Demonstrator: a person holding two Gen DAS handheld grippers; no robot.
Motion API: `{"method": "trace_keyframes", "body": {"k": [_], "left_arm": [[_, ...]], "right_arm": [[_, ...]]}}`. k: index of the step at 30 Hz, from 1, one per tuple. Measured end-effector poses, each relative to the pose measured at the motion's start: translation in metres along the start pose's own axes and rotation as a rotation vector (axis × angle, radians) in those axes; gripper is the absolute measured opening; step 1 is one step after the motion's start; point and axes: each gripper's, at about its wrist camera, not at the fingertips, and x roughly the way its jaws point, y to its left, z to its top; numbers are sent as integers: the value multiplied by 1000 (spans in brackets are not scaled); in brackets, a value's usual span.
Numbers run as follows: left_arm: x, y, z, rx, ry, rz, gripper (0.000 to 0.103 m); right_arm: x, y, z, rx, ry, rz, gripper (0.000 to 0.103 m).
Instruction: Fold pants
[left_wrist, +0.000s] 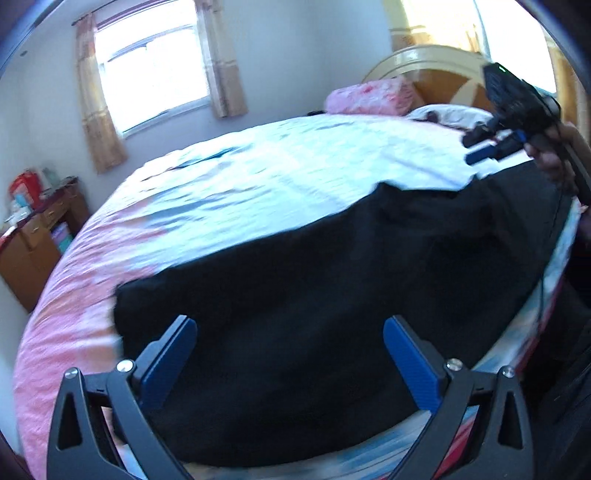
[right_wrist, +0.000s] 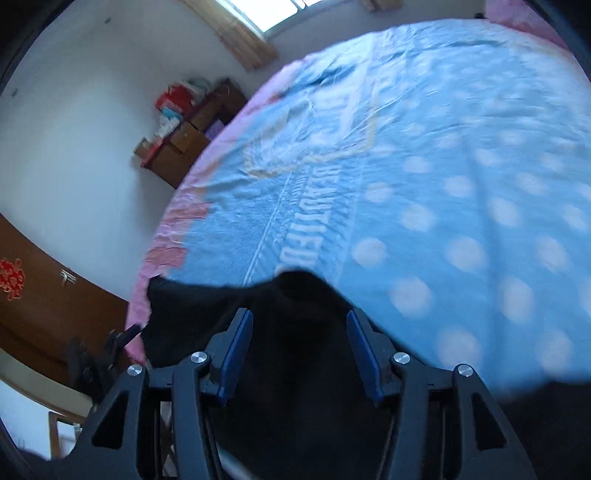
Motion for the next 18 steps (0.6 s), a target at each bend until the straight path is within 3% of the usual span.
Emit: {"method": "trace_keyframes", "body": {"k": [5, 10, 12, 18], "left_arm": [[17, -61, 31, 56, -48, -163, 103], [43, -115, 44, 113, -43, -266, 103], [55, -129, 47, 112, -35, -283, 103], [83, -136, 49, 32, 43, -271, 103]], "right_arm": [[-120, -65, -63, 136, -150, -164, 55], [-248, -147, -141, 419, -386, -327, 55], [-278, -171, -161, 499, -436, -393, 55], [-309, -228, -177, 631, -557, -400, 55]]}}
